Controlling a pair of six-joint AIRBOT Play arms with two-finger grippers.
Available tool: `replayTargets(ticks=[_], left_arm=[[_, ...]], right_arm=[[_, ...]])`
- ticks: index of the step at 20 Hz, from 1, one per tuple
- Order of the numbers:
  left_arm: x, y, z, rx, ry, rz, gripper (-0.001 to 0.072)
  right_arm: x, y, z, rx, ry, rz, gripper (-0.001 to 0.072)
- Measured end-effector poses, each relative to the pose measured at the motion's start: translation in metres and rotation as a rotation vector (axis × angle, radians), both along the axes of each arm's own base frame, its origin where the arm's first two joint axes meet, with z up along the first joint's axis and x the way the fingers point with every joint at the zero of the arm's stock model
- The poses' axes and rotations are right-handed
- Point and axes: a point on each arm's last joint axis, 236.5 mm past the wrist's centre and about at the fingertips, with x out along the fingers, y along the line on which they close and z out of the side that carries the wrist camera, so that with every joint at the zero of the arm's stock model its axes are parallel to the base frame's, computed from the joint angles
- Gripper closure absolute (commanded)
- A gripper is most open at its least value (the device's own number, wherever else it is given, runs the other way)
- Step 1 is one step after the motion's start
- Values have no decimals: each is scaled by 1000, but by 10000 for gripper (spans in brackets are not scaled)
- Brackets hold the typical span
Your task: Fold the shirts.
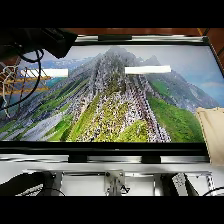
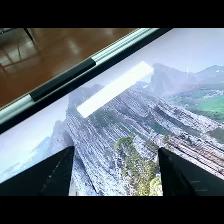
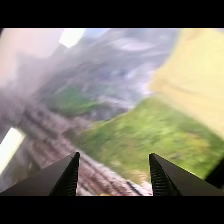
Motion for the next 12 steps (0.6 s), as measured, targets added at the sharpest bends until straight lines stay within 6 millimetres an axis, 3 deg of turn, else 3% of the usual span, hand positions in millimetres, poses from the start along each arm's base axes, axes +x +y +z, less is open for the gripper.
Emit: replayTargets(ticks=[1, 2, 5, 6, 8, 9, 12], left_arm=[[4, -2, -8, -8, 27, 6, 197], [9, -5, -18, -17, 61, 13, 345], [33, -11, -70, -37, 221, 72, 358], [40, -11, -93, -32, 290, 102, 314], [46, -6, -140, -4, 438, 162, 79], [46, -1, -165, 17, 521, 193, -13], [32, 25, -234, 116, 776, 295, -13]], right_arm=[[25, 16, -7, 4, -23, 75, 146], [49, 32, -13, 4, -41, 146, 147], [131, 102, -27, 10, -125, 357, 147], [154, 132, -35, 23, -138, 422, 147], [185, 197, -63, 36, -114, 564, 146], [191, 230, -85, 27, -61, 642, 146], [190, 287, -138, -49, 83, 802, 146]])
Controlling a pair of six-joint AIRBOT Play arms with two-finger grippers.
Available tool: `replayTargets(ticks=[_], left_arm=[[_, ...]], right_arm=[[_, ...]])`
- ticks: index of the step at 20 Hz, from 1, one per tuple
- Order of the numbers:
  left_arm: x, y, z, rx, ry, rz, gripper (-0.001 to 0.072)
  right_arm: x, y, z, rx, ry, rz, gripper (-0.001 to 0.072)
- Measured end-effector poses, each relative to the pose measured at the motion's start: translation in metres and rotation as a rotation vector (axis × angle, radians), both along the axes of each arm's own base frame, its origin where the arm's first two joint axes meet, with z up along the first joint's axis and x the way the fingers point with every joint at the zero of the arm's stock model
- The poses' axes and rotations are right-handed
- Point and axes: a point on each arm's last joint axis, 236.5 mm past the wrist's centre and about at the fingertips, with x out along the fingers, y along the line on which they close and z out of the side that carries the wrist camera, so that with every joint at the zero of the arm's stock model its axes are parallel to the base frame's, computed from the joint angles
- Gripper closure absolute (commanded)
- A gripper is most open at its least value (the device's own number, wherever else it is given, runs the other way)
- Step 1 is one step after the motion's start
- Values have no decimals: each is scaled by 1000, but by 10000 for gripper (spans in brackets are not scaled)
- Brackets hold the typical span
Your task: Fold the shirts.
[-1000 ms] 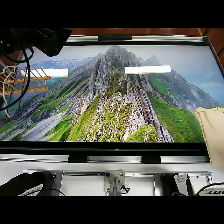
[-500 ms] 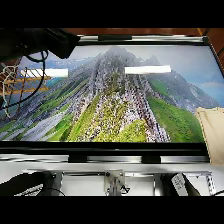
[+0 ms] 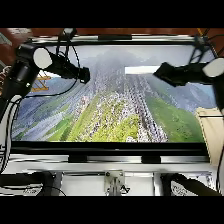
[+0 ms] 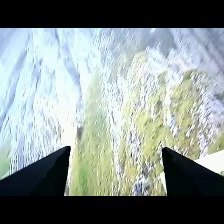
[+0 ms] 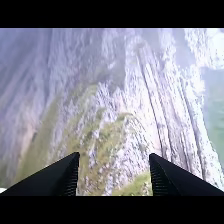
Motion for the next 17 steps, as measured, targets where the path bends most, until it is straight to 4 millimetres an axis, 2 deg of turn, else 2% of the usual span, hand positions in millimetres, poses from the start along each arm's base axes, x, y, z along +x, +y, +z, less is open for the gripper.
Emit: replayTargets(ticks=[2, 5, 17], left_arm=[[-11, 15, -26, 44, 118, 36, -13], [-18, 23, -41, 69, 191, 60, -13], [-17, 26, -48, 72, 214, 79, -13]], right_arm=[[-5, 15, -21, -77, 39, 58, 146], [-7, 21, -35, -143, 57, 95, 146], [-9, 24, -44, -190, 66, 118, 146]])
